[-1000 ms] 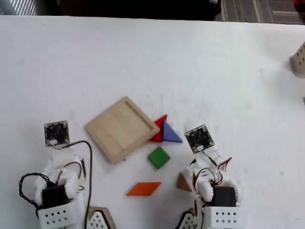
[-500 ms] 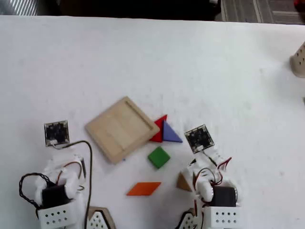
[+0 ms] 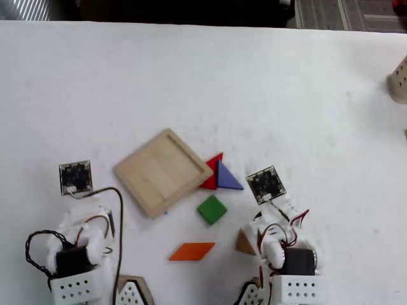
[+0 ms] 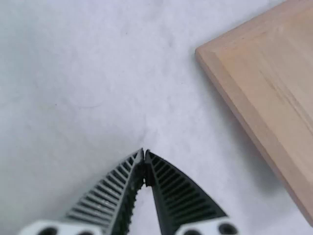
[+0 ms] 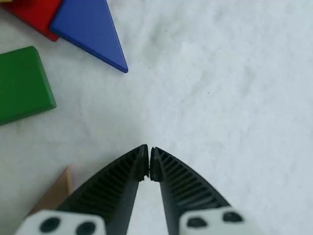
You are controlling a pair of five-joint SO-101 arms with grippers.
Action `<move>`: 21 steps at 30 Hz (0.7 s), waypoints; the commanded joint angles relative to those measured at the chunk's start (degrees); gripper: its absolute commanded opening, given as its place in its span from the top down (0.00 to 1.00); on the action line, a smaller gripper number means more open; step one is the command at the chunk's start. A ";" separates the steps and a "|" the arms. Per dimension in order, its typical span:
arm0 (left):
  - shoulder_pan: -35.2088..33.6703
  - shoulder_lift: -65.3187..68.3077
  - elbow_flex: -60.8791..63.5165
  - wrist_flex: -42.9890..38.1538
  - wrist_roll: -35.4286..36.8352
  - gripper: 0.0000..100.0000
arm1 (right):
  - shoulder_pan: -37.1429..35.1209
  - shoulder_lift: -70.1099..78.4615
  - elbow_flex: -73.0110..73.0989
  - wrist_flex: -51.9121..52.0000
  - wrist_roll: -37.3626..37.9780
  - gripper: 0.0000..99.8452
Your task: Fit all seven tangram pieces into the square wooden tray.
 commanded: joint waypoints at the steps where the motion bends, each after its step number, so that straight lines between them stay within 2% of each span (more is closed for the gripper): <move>1: -0.31 -0.66 -0.26 0.35 -0.44 0.97 | -0.40 -0.66 0.09 0.31 0.70 0.98; 16: 0.40 -0.66 -0.26 0.35 -0.09 0.97 | -0.66 -0.66 0.09 0.31 0.70 0.98; 21: 9.10 -0.57 -0.35 -1.93 -0.09 0.97 | -0.22 -0.66 0.09 0.31 0.62 0.98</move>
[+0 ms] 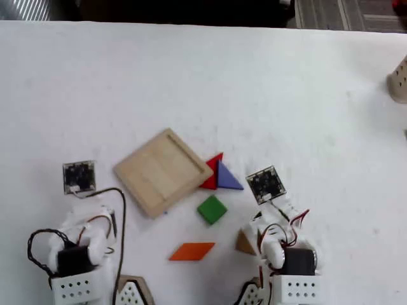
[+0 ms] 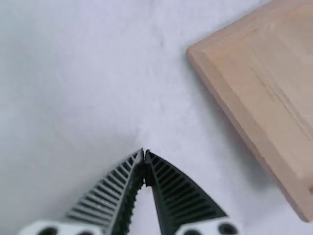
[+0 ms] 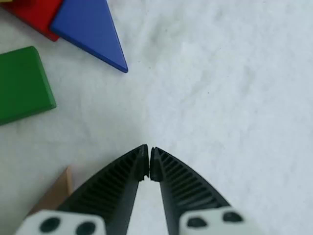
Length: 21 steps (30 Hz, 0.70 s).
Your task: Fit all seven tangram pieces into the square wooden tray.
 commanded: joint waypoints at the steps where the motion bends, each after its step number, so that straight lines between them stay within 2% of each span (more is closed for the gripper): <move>1: 6.46 -0.57 -0.35 -1.67 -0.18 0.97 | -0.22 -0.66 0.09 0.31 0.70 0.98; 5: 11.03 -0.48 -0.35 -1.58 -0.18 0.97 | -0.13 -0.66 0.00 0.31 0.70 0.98; 9: 12.26 -0.57 -0.35 -1.41 -0.18 0.97 | -0.13 -0.66 0.00 0.31 0.70 0.98; 13: 12.35 -0.57 -0.44 -8.88 -0.18 0.97 | 0.75 -0.66 -0.70 0.31 0.53 0.98; 17: 12.35 -0.57 -0.35 -17.23 -0.53 0.97 | 5.76 -0.66 -1.67 -0.40 0.26 0.98; 21: 13.49 -0.57 -0.35 -20.75 -0.62 0.94 | 6.99 -0.66 -1.58 -0.66 0.26 0.98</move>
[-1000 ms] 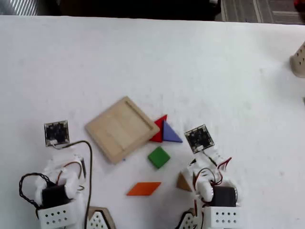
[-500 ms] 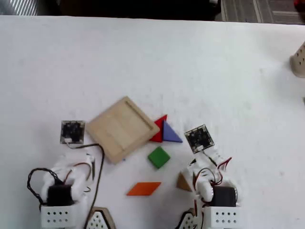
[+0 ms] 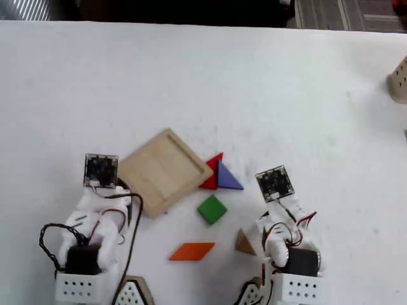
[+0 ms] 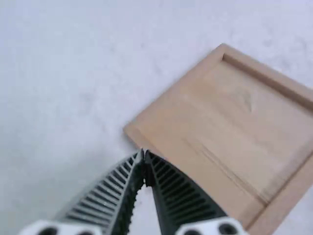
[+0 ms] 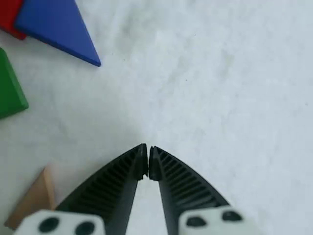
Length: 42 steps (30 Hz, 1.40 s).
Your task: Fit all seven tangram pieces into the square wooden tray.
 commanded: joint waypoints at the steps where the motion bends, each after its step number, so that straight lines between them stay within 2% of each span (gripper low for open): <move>1: 1.36 -0.57 -0.35 -4.13 -0.53 0.92 | 1.19 -0.66 -0.62 -0.57 0.18 0.98; 6: -0.84 -0.40 -5.10 -2.73 -2.64 0.77 | 2.24 -0.66 -0.70 -0.31 0.18 0.98; 10: -1.27 -0.31 -9.05 -0.18 -1.67 0.80 | 5.14 -0.66 -0.70 -0.04 0.26 0.98; 18: -1.27 4.00 -14.51 2.02 -1.67 0.80 | 5.49 -0.66 -1.41 0.66 0.62 0.98; 31: -1.27 57.71 -46.59 4.40 -2.29 0.80 | 5.49 -0.66 -1.32 0.66 0.62 0.98; 42: 0.66 95.87 -68.31 4.40 -21.80 0.80 | 5.49 -0.66 -1.32 0.66 0.62 0.98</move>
